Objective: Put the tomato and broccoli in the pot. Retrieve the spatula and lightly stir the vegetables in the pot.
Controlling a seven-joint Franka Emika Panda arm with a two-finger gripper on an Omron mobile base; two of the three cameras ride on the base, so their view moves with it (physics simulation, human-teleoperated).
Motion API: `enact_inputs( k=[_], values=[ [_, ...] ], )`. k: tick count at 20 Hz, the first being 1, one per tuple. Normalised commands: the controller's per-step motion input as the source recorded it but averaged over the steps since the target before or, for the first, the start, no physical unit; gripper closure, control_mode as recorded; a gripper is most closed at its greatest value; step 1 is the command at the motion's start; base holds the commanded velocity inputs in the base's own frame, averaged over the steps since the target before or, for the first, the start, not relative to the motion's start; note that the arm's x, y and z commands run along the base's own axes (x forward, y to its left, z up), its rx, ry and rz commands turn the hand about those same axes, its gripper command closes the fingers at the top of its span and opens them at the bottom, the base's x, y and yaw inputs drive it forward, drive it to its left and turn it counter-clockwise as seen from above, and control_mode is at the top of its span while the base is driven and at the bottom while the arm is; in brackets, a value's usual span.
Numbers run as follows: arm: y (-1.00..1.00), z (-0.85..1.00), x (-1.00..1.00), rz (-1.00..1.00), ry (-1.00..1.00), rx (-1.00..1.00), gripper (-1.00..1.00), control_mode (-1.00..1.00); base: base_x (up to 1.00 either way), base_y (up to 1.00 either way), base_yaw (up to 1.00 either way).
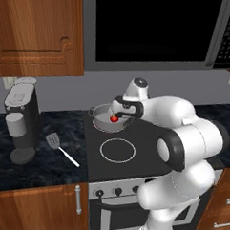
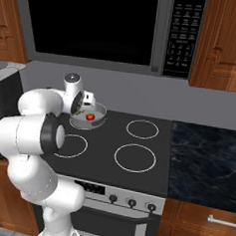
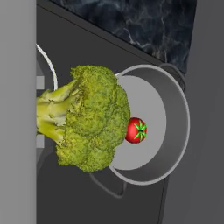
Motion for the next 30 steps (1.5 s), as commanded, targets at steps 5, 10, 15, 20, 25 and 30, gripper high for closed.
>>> enact_inputs(
  k=[5,10,15,20,25,30],
  values=[
    [0.0,-0.3,0.47,0.0,0.0,0.0,1.0,-1.0,0.0,0.0,0.0],
    [0.0,-0.09,0.45,0.0,0.03,0.0,1.0,-1.0,0.0,0.0,0.0],
    [0.0,-0.08,0.4,0.0,0.07,0.0,1.0,-1.0,0.0,0.0,0.0],
    [0.0,-0.34,0.32,0.0,0.09,0.0,1.0,-1.0,0.0,0.0,0.0],
    [0.0,-0.28,0.1,0.0,0.07,0.0,1.0,-1.0,0.0,0.0,0.0],
    [0.01,-0.24,0.08,0.0,0.01,0.0,1.0,-1.0,0.0,0.0,0.0]
  ],
)
